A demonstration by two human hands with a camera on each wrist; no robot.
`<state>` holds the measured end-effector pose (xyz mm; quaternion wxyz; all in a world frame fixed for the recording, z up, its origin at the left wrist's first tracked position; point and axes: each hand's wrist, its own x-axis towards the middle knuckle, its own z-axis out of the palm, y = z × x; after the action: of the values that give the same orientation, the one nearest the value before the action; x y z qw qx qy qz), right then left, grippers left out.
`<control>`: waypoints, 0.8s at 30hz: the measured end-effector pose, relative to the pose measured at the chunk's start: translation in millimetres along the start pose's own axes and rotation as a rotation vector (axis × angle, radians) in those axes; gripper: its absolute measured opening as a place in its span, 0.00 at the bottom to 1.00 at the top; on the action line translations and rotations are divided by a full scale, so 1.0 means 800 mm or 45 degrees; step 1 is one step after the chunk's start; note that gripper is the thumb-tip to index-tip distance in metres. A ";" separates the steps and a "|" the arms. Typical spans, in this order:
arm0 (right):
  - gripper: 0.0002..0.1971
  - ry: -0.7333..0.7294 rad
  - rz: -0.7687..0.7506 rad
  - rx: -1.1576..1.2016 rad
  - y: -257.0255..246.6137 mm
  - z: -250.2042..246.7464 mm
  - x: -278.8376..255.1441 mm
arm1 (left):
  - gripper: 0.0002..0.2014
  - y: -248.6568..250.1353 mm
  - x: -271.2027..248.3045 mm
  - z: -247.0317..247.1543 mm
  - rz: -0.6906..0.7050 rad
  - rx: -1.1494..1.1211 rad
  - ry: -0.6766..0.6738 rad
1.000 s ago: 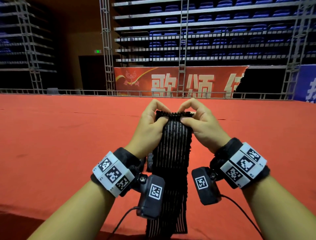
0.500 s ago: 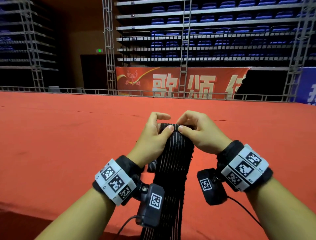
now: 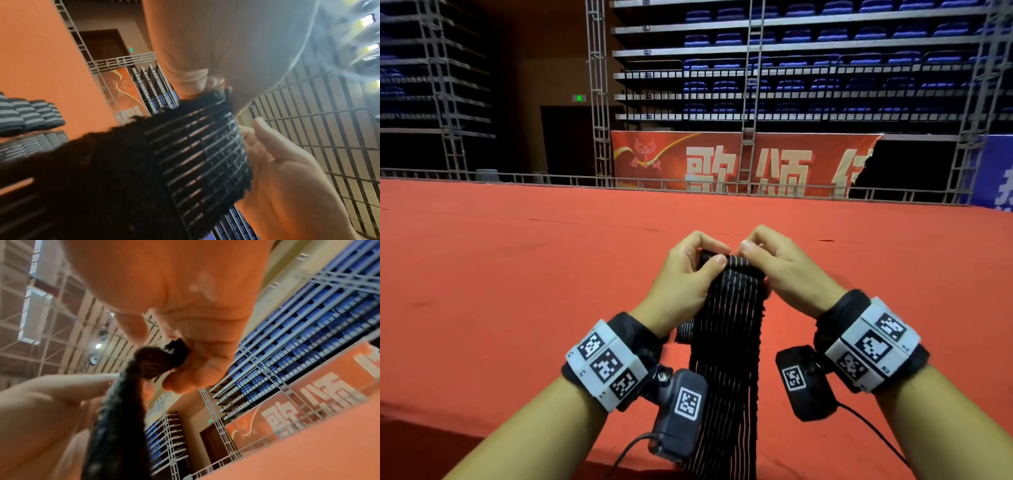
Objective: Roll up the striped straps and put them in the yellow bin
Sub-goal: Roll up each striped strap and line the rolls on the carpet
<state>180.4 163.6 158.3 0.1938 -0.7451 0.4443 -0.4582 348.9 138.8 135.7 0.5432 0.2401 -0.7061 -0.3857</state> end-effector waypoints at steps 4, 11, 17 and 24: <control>0.05 -0.012 0.017 0.058 0.008 -0.003 -0.002 | 0.05 -0.004 -0.001 -0.001 -0.074 -0.031 -0.019; 0.10 0.114 -0.261 -0.470 0.013 0.005 -0.007 | 0.02 -0.008 0.001 0.000 -0.065 0.016 0.003; 0.08 0.105 -0.075 -0.044 0.015 0.004 -0.003 | 0.03 -0.012 -0.001 0.002 -0.022 0.013 -0.056; 0.06 0.110 0.107 0.254 0.010 0.024 -0.004 | 0.06 -0.018 0.003 0.002 0.078 0.068 0.133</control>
<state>192.2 159.6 141.2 0.2669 -0.6823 0.4353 -0.5232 345.8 129.1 125.6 0.5842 0.2526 -0.6939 -0.3367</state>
